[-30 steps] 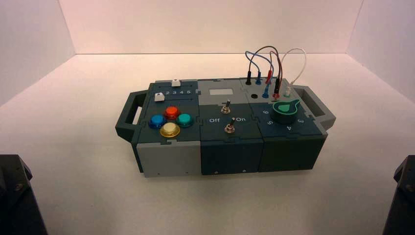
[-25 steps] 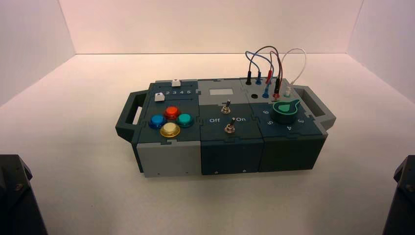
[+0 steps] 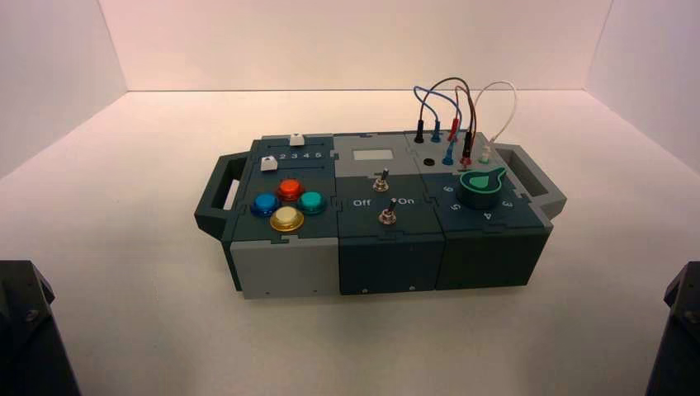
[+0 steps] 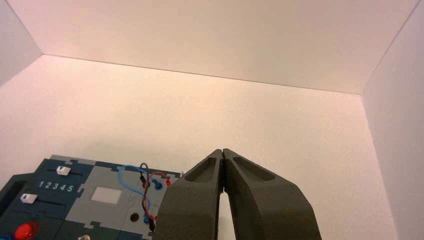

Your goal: Flip the bottom switch off with the right gripper.

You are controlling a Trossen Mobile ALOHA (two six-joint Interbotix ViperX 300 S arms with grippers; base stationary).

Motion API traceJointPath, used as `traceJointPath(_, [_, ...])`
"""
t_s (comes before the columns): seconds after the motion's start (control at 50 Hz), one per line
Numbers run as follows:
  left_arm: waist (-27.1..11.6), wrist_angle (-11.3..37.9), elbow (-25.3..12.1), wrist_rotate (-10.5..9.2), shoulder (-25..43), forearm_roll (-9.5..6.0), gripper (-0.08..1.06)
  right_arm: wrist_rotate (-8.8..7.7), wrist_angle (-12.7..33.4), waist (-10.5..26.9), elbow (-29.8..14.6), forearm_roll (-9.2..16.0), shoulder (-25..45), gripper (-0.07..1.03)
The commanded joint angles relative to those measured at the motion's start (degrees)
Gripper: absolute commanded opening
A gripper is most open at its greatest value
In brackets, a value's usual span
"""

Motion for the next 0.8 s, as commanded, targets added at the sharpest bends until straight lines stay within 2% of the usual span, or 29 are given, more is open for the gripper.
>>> traceJointPath(0.02, [0.2,1.8,-1.5,-0.18,0.2,-0.09,-0.03,0.18,0.3,-0.1,-1.1,1.0,0.5,-0.03])
traceJointPath(0.16, [0.2,9.5,-3.3,-0.35,0.1,-0.53,-0.03,0.18,2.5,0.5,-1.4,1.7,1.0,-0.03])
traceJointPath(0.28, [0.2,15.4,-3.4,-0.44,0.2,-0.88,-0.03,0.26,3.9,1.4,-2.0,1.8,1.9,-0.03])
traceJointPath(0.42, [-0.4,20.3,-3.5,-0.44,0.4,-1.14,-0.03,0.18,5.4,1.5,-2.7,2.4,3.9,-0.03])
traceJointPath(0.56, [-2.4,24.5,-4.0,-0.35,1.6,-2.37,-0.03,0.09,6.6,1.6,-3.2,2.5,6.1,-0.03])
traceJointPath(0.64, [-5.8,27.6,-4.5,-0.79,4.3,-3.69,-0.03,0.0,7.7,2.5,-4.2,3.3,8.7,-0.03])
traceJointPath(0.8, [-9.8,28.6,-5.0,-1.67,8.3,-6.06,-0.03,0.0,8.9,4.6,-5.1,3.3,11.4,-0.03])
